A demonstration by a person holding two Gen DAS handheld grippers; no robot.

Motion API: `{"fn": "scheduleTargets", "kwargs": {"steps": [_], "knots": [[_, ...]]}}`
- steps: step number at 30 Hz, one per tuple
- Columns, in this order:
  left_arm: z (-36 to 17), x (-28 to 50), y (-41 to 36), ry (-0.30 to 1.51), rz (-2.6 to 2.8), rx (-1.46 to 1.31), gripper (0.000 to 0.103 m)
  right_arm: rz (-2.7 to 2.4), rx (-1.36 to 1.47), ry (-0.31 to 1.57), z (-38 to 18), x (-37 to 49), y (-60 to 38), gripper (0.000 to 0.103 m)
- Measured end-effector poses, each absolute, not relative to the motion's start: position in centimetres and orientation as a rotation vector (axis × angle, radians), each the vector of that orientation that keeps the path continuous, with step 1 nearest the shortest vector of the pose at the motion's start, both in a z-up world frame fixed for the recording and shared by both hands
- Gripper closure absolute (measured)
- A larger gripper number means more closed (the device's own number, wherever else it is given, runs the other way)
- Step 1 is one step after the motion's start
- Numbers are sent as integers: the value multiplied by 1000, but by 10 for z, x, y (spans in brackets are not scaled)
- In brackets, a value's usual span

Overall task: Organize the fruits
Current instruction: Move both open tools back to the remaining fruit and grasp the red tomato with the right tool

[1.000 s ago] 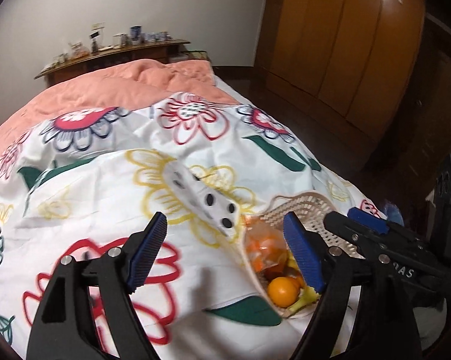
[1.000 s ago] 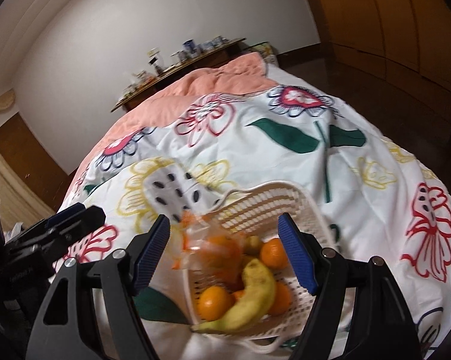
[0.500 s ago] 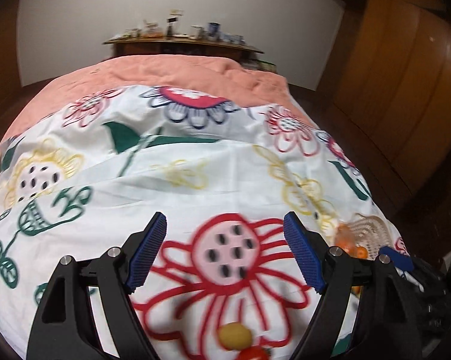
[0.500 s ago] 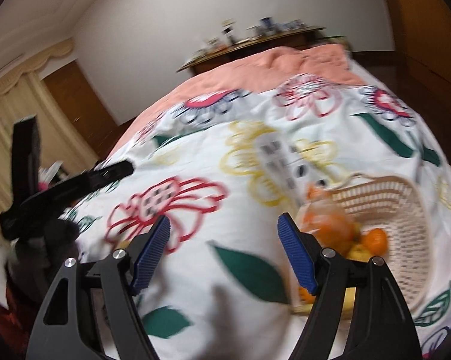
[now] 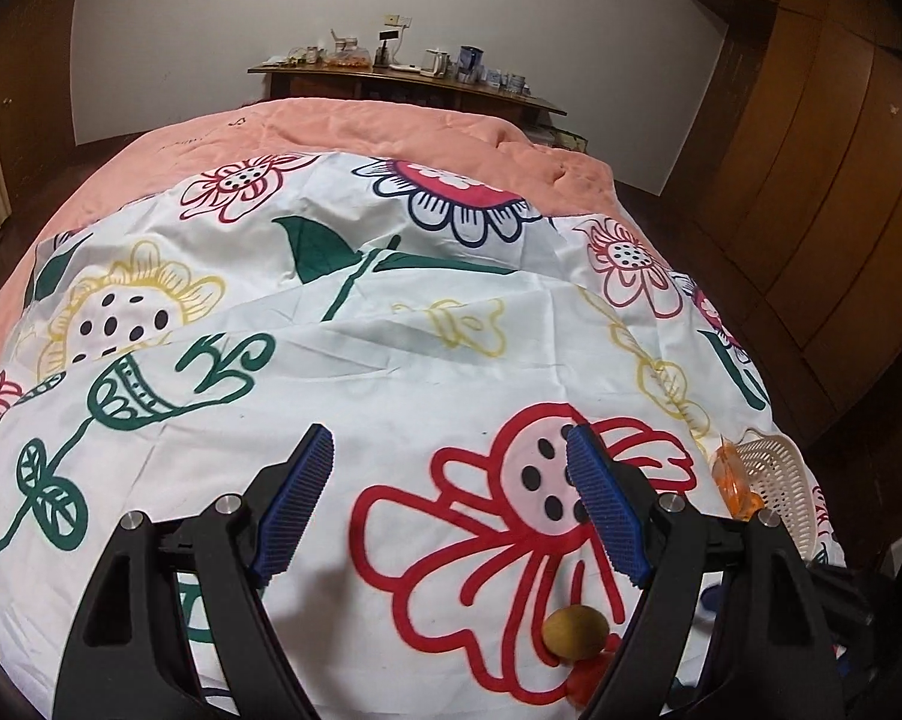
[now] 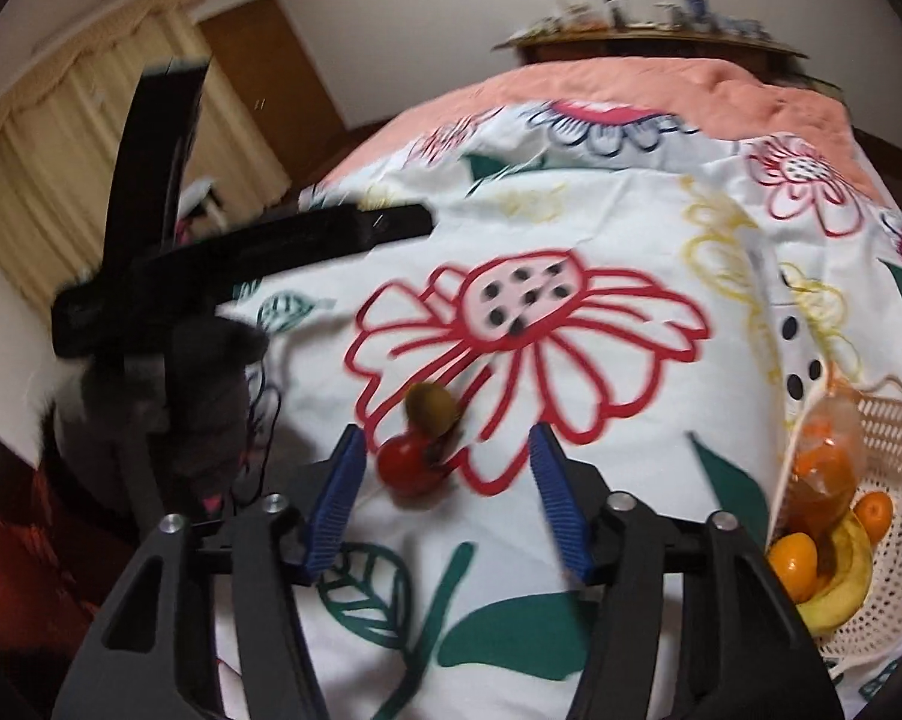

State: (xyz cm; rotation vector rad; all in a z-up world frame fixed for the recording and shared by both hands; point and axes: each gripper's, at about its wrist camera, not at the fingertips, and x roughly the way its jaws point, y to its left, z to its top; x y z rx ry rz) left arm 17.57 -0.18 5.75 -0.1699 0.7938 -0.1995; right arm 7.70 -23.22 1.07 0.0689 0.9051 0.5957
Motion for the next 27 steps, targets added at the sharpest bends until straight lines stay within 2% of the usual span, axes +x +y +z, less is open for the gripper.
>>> {"fn": "scheduleTargets", "kwargs": {"steps": [9, 22, 24, 27], "knots": [[53, 173, 7, 795, -198, -188, 21, 619, -43, 967, 3, 76, -201, 56], [50, 172, 10, 799, -196, -197, 21, 596, -118, 1000, -3, 78, -185, 58], [50, 172, 11, 800, -196, -199, 21, 588, -118, 1011, -5, 79, -185, 66], [49, 170, 12, 801, -194, -201, 21, 581, -119, 1028, -9, 80, -185, 71]]}}
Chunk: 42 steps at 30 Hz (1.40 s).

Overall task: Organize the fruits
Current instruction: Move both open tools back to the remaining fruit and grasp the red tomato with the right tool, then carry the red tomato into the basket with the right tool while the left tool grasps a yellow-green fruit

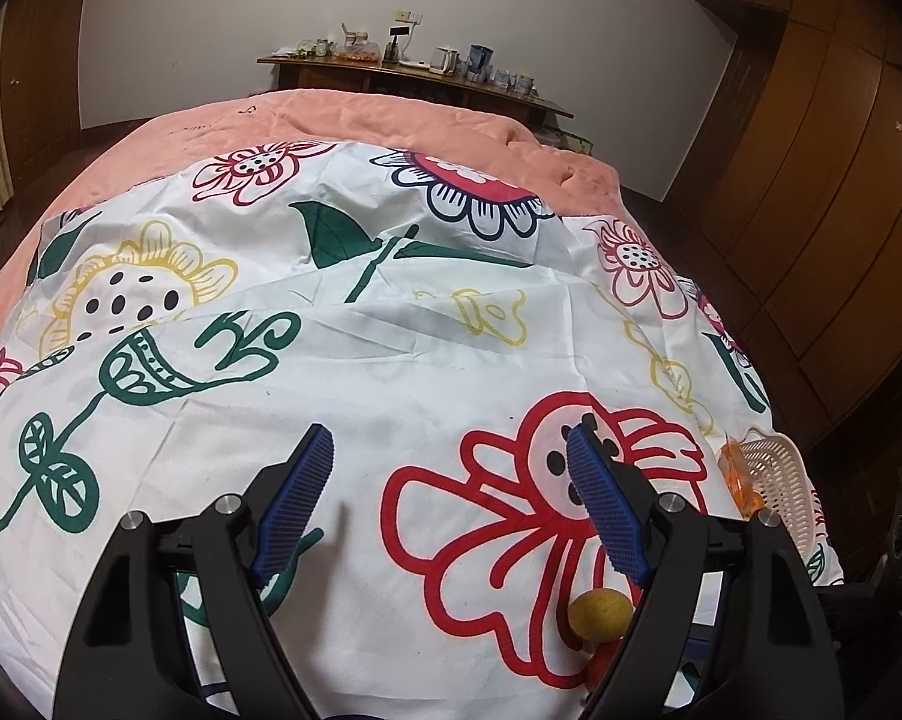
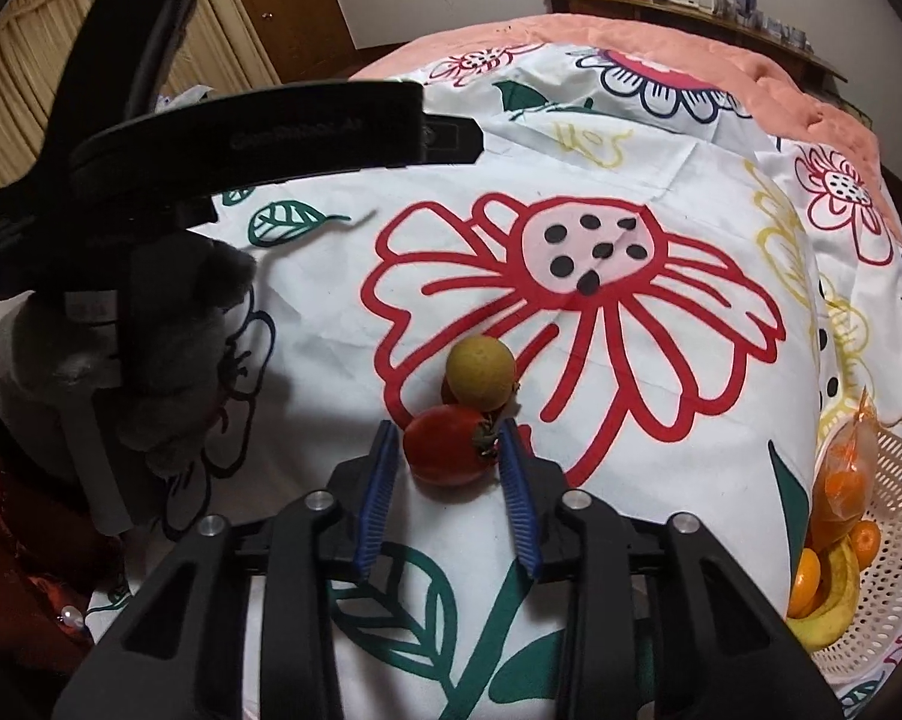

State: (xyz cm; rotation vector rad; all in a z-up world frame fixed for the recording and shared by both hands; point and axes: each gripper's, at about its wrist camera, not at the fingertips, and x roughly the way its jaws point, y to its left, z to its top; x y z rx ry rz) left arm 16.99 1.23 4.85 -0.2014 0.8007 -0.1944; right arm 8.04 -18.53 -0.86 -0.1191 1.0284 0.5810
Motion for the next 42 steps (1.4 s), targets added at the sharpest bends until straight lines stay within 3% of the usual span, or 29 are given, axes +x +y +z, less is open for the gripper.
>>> {"fn": "scheduleTargets", "kwargs": {"steps": [25, 30, 35, 42], "knots": [[38, 142, -32, 887, -397, -109, 23, 408, 115, 926, 11, 92, -270, 72], [28, 135, -46, 930, -457, -75, 42, 386, 153, 911, 13, 95, -283, 72], [23, 135, -50, 944, -467, -57, 48, 373, 182, 902, 13, 95, -292, 72], [18, 130, -58, 963, -475, -12, 67, 346, 219, 887, 13, 94, -306, 72]]}}
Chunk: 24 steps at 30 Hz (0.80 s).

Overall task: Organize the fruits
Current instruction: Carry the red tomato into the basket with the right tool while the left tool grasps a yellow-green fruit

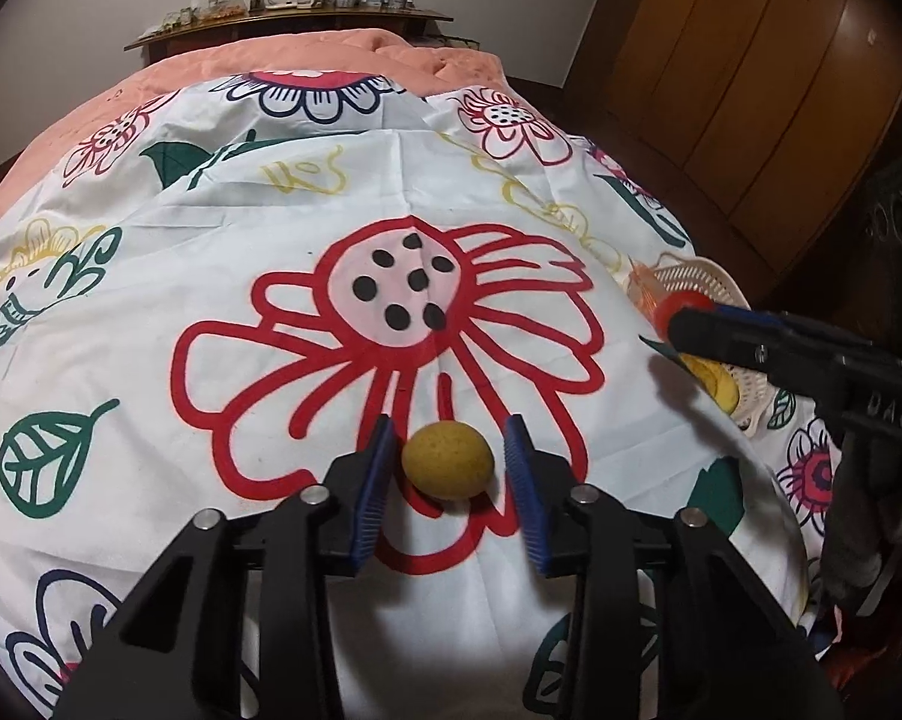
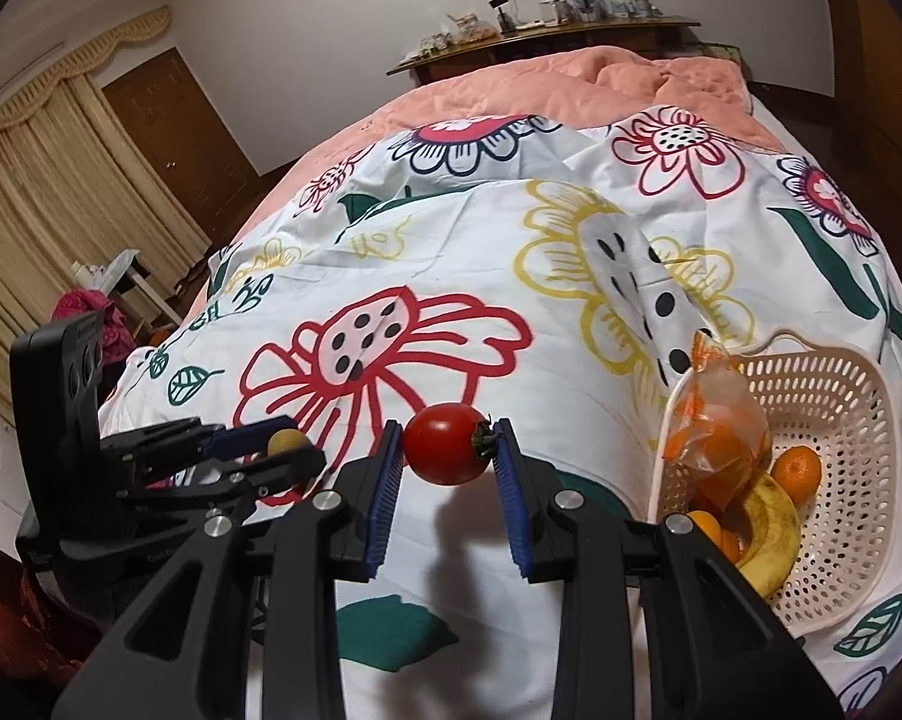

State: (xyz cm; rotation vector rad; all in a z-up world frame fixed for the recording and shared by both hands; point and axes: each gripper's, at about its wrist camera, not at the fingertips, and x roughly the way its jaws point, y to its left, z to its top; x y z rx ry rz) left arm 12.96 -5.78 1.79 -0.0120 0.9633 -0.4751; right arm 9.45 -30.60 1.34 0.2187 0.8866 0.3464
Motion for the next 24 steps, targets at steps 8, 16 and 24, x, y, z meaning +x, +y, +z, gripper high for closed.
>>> {"fn": "scheduleTargets", "kwargs": {"steps": [8, 16, 24], "knots": [[20, 128, -62, 955, -457, 12, 72, 290, 262, 857, 15, 93, -330, 72], [28, 125, -76, 938, -492, 25, 72, 177, 312, 819, 18, 88, -372, 72], [41, 124, -97, 909, -530, 55, 72, 3, 381, 804, 9, 75, -433, 72]]}}
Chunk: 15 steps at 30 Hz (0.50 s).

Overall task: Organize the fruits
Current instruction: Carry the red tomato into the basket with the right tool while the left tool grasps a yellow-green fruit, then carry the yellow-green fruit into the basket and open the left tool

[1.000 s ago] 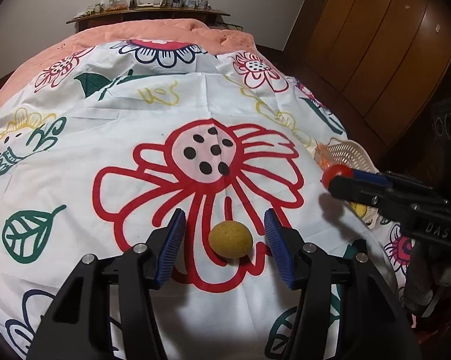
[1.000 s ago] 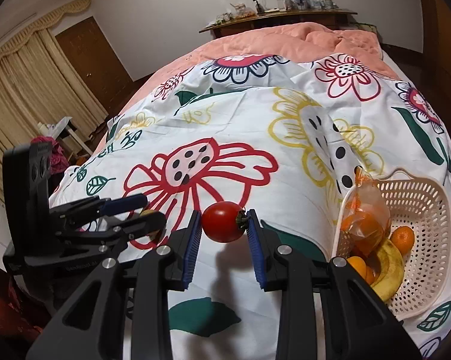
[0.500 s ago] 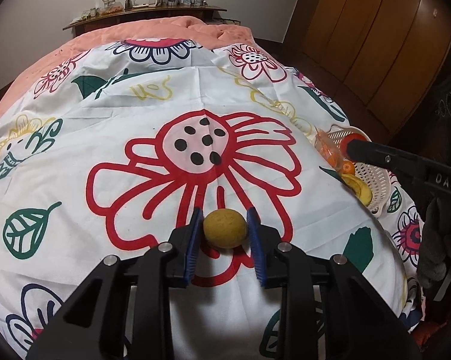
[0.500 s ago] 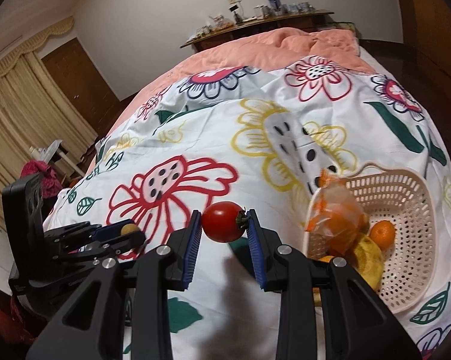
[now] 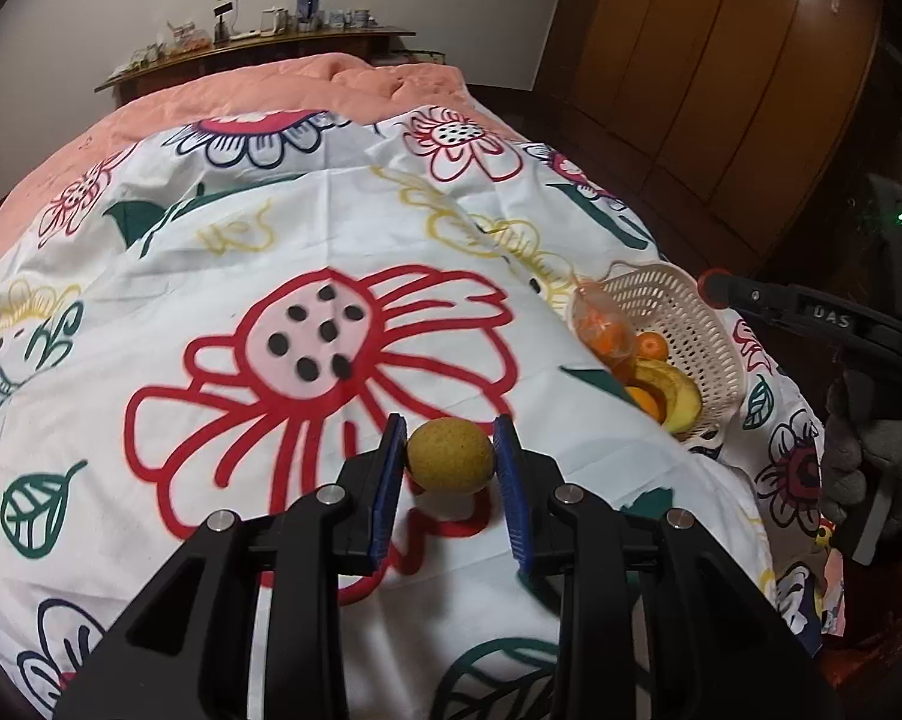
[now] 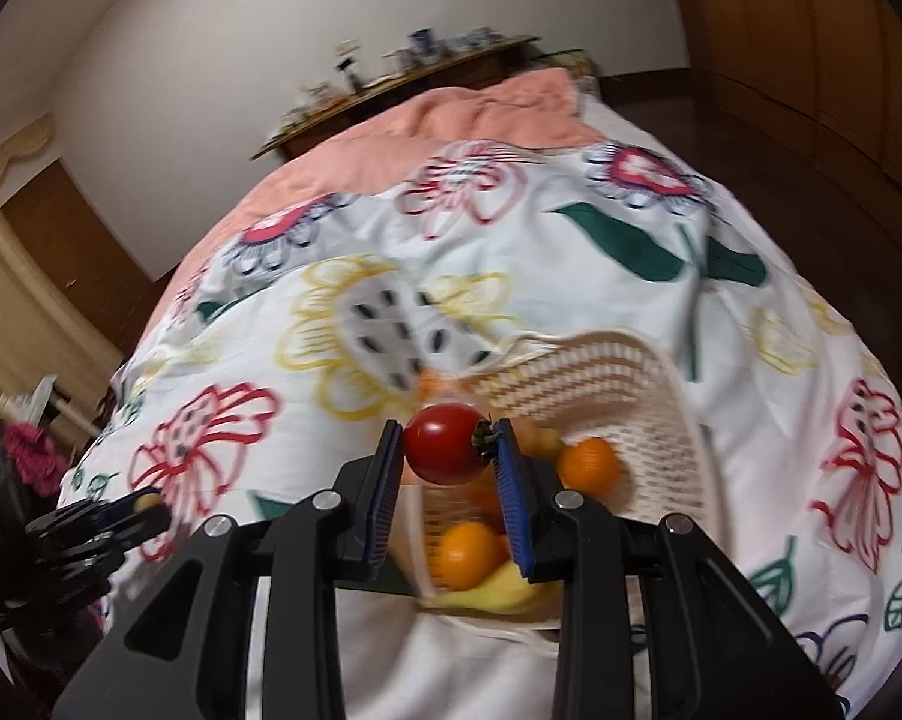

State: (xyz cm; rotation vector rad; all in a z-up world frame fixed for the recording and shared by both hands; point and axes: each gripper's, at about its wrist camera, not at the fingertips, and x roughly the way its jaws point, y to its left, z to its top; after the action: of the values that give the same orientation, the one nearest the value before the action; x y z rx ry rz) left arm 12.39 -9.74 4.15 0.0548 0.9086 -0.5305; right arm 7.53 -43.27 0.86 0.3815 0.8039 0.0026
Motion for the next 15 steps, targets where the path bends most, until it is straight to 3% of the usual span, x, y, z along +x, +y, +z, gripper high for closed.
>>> {"fn": "scheduleTargets", "kwargs": {"steps": [15], "knots": [[47, 123, -115, 900, -535, 90, 72, -104, 454, 812, -12, 64, -476, 72]]}}
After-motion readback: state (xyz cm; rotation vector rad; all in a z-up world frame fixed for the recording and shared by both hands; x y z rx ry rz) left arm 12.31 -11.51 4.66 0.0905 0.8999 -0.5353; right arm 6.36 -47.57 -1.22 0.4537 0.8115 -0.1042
